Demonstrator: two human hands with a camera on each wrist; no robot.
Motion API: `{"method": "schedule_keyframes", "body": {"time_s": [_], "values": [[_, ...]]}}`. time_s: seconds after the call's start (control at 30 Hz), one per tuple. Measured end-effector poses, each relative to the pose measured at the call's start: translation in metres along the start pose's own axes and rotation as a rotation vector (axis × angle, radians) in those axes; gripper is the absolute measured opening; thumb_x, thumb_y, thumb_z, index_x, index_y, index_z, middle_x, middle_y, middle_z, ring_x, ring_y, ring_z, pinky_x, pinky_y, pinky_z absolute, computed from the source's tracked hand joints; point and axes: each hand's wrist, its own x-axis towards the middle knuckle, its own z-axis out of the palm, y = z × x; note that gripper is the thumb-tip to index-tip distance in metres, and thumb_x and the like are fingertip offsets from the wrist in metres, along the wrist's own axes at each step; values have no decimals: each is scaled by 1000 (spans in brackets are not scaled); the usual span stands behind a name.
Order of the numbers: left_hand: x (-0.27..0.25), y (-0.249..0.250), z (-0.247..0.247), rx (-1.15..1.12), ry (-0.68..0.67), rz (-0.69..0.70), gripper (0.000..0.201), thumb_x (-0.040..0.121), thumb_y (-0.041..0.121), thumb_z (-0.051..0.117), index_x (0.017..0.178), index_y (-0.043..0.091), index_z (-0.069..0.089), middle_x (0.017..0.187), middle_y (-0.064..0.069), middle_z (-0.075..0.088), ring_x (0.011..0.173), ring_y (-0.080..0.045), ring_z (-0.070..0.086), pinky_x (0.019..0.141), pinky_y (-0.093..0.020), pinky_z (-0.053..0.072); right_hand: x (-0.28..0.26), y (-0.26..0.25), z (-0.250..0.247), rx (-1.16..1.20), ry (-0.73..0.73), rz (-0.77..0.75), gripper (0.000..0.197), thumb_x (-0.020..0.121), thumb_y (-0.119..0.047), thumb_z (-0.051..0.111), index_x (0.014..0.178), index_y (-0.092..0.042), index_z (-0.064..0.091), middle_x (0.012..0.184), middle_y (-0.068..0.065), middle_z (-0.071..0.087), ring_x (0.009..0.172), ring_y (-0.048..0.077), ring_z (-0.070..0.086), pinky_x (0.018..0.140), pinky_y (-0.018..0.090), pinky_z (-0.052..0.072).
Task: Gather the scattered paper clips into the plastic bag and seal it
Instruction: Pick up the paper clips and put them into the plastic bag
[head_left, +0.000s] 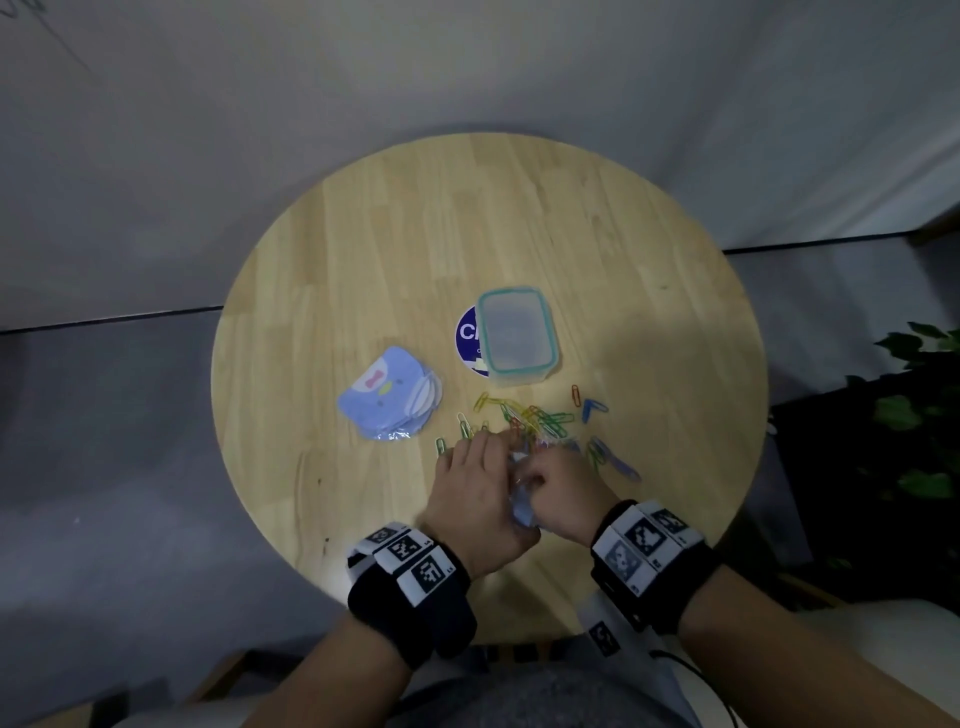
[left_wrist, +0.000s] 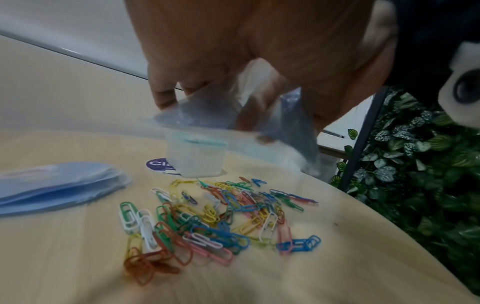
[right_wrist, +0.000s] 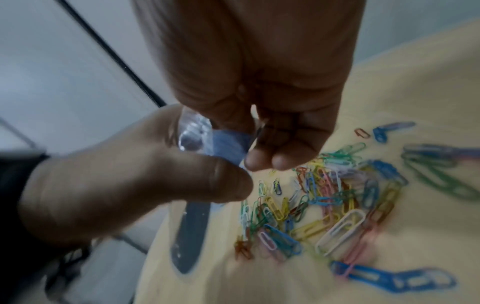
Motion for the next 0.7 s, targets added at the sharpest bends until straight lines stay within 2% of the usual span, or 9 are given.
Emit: {"method": "schedule_keyframes", "body": {"time_s": [0.07, 0.17, 0.23, 0.3, 0.37, 0.47, 0.57, 0.63, 0.7], "values": [[-1, -1, 1, 14, 7, 11, 65, 54, 46, 55, 108, 11, 54, 96, -4, 56, 86, -28, 52, 77, -39, 42, 1, 0, -2, 132, -59, 106, 20, 80, -1, 54, 83, -7, 72, 76, 17, 68, 70, 29, 61, 61, 28, 45], [-4, -3, 2, 41, 22, 63, 65, 55, 48, 61, 108, 13, 53, 98, -4, 57, 88, -25, 51, 80, -35, 38, -1, -1, -9, 352, -230, 302, 25, 80, -3, 60, 63, -20, 65, 55, 4, 56, 49, 16, 51, 48, 21, 41], [-5, 1, 3, 42, 46, 104, 62, 53, 44, 62, 106, 15, 51, 99, -3, 58, 90, -24, 50, 80, -33, 34, 1, 2, -9, 232, -287, 272, 24, 80, -3, 61, 62, -20, 60, 60, 3, 57, 53, 14, 52, 52, 23, 45], [-6, 6, 3, 41, 53, 105, 61, 48, 37, 58, 105, 17, 48, 99, -2, 57, 89, -25, 50, 81, -33, 33, 5, 3, -8, 4, -268, 202, 10, 80, -7, 58, 80, -14, 65, 78, 13, 64, 67, 21, 54, 62, 26, 48], [-6, 9, 3, 41, 41, 90, 64, 48, 35, 57, 108, 17, 47, 97, -2, 56, 88, -25, 49, 81, -34, 33, 10, 3, -6, -168, -267, 136, 22, 81, -9, 52, 98, -4, 66, 100, 19, 67, 82, 24, 57, 64, 21, 41], [-4, 4, 5, 38, 0, 106, 68, 47, 34, 64, 110, 16, 48, 99, -2, 56, 91, -25, 53, 82, -34, 33, 13, 1, -3, -326, -385, -4, 20, 81, -8, 53, 95, 0, 65, 111, 20, 63, 102, 30, 59, 82, 35, 49], [-2, -1, 7, -3, -38, 82, 77, 48, 45, 62, 117, 15, 46, 105, -1, 56, 98, -26, 54, 90, -35, 36, 11, 5, -3, -270, -396, -34, 25, 84, -1, 48, 102, 5, 63, 123, 18, 57, 114, 29, 52, 98, 39, 44], [-3, -3, 8, 2, -104, 43, 98, 45, 62, 59, 130, 18, 39, 117, 2, 53, 110, -23, 49, 104, -42, 33, 7, 8, -3, -90, -343, -35, 26, 79, 12, 45, 95, 12, 65, 115, 23, 61, 104, 25, 55, 91, 27, 46], [-3, -5, 11, -8, -141, -9, 105, 44, 66, 60, 135, 20, 35, 123, 4, 52, 116, -19, 47, 111, -47, 26, 3, 12, -2, 49, -284, -17, 31, 75, 18, 43, 91, 9, 68, 106, 25, 66, 95, 23, 58, 82, 25, 47]]}}
